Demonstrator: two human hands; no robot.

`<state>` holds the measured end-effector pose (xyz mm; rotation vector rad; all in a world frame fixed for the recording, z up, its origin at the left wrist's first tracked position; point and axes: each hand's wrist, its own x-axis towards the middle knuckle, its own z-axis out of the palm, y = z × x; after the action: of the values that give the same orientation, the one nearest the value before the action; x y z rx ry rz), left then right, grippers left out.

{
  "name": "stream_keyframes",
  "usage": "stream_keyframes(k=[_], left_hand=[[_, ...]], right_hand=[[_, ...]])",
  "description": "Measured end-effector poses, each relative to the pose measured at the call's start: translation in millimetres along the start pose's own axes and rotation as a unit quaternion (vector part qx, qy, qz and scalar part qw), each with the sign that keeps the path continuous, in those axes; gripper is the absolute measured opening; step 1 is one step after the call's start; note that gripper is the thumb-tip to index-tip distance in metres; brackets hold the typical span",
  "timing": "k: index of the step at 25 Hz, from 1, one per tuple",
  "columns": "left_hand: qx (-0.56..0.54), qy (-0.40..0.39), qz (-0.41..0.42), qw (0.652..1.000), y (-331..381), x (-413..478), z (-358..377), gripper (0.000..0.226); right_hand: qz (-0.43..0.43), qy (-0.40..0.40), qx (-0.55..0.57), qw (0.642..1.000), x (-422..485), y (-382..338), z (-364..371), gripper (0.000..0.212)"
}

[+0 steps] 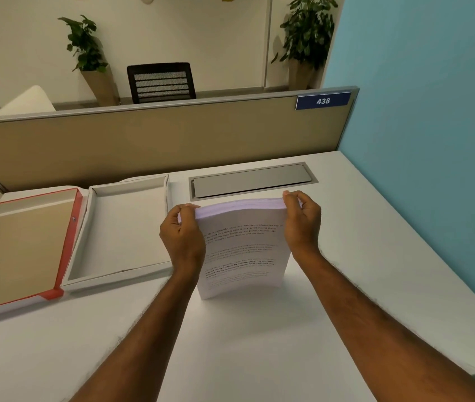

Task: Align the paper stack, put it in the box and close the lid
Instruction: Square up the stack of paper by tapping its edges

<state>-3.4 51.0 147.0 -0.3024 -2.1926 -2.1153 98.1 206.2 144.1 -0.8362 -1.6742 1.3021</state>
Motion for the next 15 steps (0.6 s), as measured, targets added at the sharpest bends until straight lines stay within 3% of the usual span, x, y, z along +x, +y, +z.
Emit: stream_keyframes(k=[4, 6, 9, 11, 15], left_hand=[[-0.037, -0.012, 0.022, 0.999, -1.0, -1.6, -2.9, 0.037], [-0.048, -0.081, 0.05, 0.994, -22.2, -9.2, -16.0, 0.033], [-0.014, -0.206, 0.032, 0.978, -64.0, -29.4, -37.4, 0.022], [0.014, -0.225, 0.035, 0.974, -80.0, -41.3, -41.3, 0.029], [0.005, -0.213, 0.049, 0.976, -80.5, -47.5, -37.6, 0.033]], right_hand=[[-0.005, -0.046, 0.051, 0.998, 1.4, 1.5, -4.6, 0.038], [-0.024, -0.124, 0.062, 0.99, -4.8, 17.9, -18.4, 0.038], [0.005, -0.22, -0.019, 0.975, -23.5, 59.4, -39.4, 0.037], [0.004, -0.232, -0.071, 0.97, -35.0, 77.8, -41.8, 0.04], [-0.019, -0.216, -0.056, 0.975, -38.9, 82.1, -36.2, 0.044]])
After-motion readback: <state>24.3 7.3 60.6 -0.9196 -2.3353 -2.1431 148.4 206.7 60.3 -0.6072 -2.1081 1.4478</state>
